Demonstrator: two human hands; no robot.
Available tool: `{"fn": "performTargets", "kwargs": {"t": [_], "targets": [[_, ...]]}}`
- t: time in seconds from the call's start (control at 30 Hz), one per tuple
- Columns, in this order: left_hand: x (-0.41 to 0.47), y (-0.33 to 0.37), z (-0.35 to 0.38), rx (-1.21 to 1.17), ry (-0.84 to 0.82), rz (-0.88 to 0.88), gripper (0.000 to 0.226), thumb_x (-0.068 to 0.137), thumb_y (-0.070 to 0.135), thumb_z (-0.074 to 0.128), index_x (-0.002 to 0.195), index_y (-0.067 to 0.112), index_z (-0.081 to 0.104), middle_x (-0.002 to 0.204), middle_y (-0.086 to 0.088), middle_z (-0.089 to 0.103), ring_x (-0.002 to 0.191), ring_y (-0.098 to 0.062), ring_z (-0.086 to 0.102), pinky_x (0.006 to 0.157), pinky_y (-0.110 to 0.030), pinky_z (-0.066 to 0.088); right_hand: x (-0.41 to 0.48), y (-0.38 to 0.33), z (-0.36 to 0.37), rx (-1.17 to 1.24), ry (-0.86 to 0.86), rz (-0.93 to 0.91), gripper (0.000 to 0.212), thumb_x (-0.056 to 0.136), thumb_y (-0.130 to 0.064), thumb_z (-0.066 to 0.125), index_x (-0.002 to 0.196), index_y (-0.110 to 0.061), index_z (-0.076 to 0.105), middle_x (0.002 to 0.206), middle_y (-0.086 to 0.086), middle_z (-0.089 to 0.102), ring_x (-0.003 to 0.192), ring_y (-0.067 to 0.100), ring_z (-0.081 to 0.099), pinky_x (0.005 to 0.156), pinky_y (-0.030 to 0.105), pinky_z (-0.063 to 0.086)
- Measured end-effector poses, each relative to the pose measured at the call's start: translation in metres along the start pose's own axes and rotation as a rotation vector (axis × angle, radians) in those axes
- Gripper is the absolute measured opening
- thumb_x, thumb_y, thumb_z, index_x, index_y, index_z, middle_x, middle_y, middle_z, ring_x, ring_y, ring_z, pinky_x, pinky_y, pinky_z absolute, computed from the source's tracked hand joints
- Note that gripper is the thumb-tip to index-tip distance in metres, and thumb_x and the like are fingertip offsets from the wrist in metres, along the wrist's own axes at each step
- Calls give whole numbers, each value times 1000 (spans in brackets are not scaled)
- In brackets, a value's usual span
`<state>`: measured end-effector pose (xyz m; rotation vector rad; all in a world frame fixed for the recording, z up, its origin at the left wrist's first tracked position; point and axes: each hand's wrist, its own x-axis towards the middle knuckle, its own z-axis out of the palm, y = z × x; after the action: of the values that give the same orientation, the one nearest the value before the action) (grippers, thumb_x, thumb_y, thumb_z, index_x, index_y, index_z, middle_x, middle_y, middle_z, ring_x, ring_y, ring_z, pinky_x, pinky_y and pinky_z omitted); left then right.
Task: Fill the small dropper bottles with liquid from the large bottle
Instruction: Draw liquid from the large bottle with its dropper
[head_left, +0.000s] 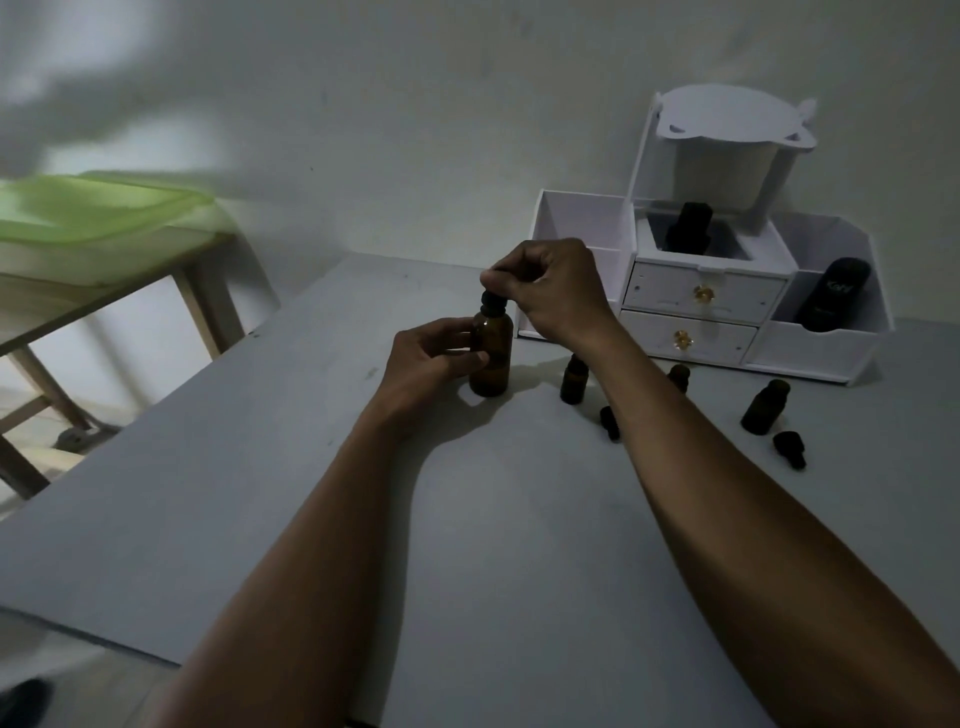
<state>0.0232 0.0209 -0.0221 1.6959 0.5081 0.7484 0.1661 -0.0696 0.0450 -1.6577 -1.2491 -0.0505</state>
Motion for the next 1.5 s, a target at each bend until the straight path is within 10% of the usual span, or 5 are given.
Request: {"fn": "performTargets", "kwargs": {"t": [0.7,1.0,1.17,1.5], "targets": [[2,-2,-1,32,23,15,61,79,16,80,135,24,57,119,-1,69,103,-5,66,92,-29,51,2,-31,-26,132,174,-93,15,85,-21,76,95,-9,76,80,-6,75,71,-1,72,76,13,56],[-13,26,26,189,561,492,36,80,33,76,111,18,66,94,5,69,89,-9,67,70,-21,54,5,-50,-85,304,328,-118,17,88,-16,74,97,-3,72,83,7,75,74,10,75,65,19,55],[-21,28,61,189,403,486,17,81,18,78,96,13,73,73,7,69,66,-8,68,65,-23,56,-6,-29,-105,289,316,-36,20,87,-19,75,99,-4,75,81,3,76,74,12,75,65,24,57],[-12,3,93,270,14,60,55,82,22,79,133,15,60,123,-3,67,91,-6,64,87,-22,53,-22,3,-112,147,174,84,18,87,-19,74,97,-5,76,83,0,75,71,2,73,63,10,51]]}}
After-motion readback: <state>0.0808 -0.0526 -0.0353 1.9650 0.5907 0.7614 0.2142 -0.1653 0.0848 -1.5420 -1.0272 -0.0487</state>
